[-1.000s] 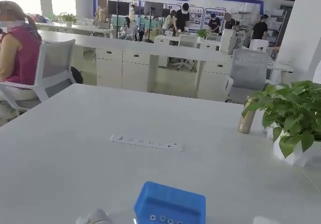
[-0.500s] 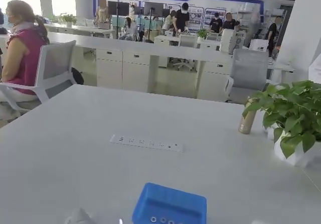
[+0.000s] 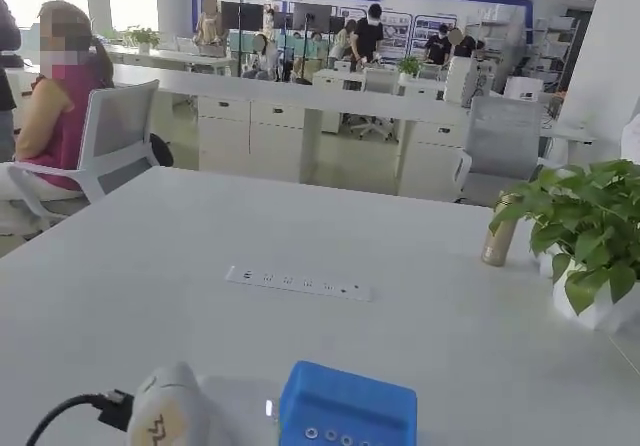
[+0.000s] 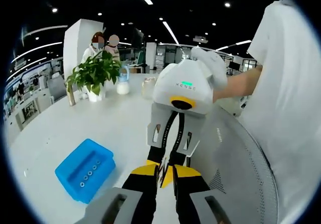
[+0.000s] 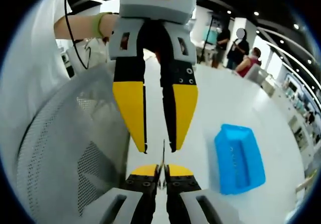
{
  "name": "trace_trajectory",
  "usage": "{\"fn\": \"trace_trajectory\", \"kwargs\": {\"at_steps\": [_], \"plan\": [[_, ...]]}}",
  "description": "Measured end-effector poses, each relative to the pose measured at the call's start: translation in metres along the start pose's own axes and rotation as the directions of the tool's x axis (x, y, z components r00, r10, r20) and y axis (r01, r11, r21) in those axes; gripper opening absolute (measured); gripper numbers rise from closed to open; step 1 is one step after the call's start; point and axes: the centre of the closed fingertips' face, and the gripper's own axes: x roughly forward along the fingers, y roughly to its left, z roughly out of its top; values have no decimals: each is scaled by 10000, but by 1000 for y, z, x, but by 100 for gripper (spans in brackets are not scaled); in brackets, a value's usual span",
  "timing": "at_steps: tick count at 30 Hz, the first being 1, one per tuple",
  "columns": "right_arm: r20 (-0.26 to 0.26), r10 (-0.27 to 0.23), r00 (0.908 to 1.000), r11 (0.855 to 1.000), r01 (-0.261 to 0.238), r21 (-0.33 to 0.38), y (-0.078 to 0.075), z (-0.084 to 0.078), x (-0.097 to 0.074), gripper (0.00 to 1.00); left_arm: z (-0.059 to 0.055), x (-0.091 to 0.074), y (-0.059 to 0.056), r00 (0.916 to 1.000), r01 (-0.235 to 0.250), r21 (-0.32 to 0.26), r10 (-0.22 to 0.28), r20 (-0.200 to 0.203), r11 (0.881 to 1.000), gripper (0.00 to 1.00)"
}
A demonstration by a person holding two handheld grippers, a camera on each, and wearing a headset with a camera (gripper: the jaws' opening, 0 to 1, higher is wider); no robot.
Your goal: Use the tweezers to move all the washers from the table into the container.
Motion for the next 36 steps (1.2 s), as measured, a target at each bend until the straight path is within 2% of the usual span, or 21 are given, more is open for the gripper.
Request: {"fn": "trace_trajectory", "kwargs": {"at_steps": [3, 5, 11, 14, 18, 20, 22, 26, 28, 31, 32, 36], "plan": [[-162, 1, 9999, 10000, -2, -70, -1, -4, 0, 2, 0, 2, 1, 9999, 147, -107, -147, 37, 9998, 3], [-260, 45, 9997, 10000, -46, -49, -1, -6, 1, 2, 2, 3, 2, 9999, 121, -112, -121, 57, 9999, 2], [-481, 41, 9988, 9999, -35, 121, -3, -13, 4, 3, -4, 9, 5, 9986, 229, 228, -218, -473, 9995, 0], [-525, -94, 9986, 9995, 109, 284, -8, -17, 5, 3, -6, 11, 11, 9980, 155, 156, -145, -621, 9998, 0], [-475, -23, 9989, 9974, 57, 716, -10, -25, 11, 3, -15, 13, 16, 9942, 150, 50, -143, -1062, 9999, 0], [-438, -27, 9990, 9961, 65, 882, -10, -29, 14, 4, -24, 14, 20, 9889, 53, 17, -50, -1484, 10000, 0], [-454, -10, 9990, 9956, 52, 933, -10, -32, 17, 4, -37, 14, 24, 9776, -53, 196, 93, -2101, 9998, 0], [-428, 99, 9990, 9952, -56, 977, -7, -37, 25, 4, -48, 16, 21, 9745, 5, -22, -9, -2245, 10000, 0], [-448, 157, 9989, 9953, -113, 957, -4, -40, 31, 4, -57, 16, 20, 9636, 34, 176, 14, -2673, 9998, 0], [-606, 212, 9979, 9978, -173, 642, 1, -41, 35, 3, -63, 18, 16, 9579, 183, 381, -66, -2870, 9991, 0], [-580, 216, 9981, 9982, -184, 565, 2, -39, 34, 3, -66, 17, 16, 9537, 224, 620, -27, -3007, 9978, 0], [-652, 284, 9975, 9988, -257, 411, 2, -40, 35, 3, -67, 16, 16, 9542, 251, 628, -52, -2992, 9977, 0]]}}
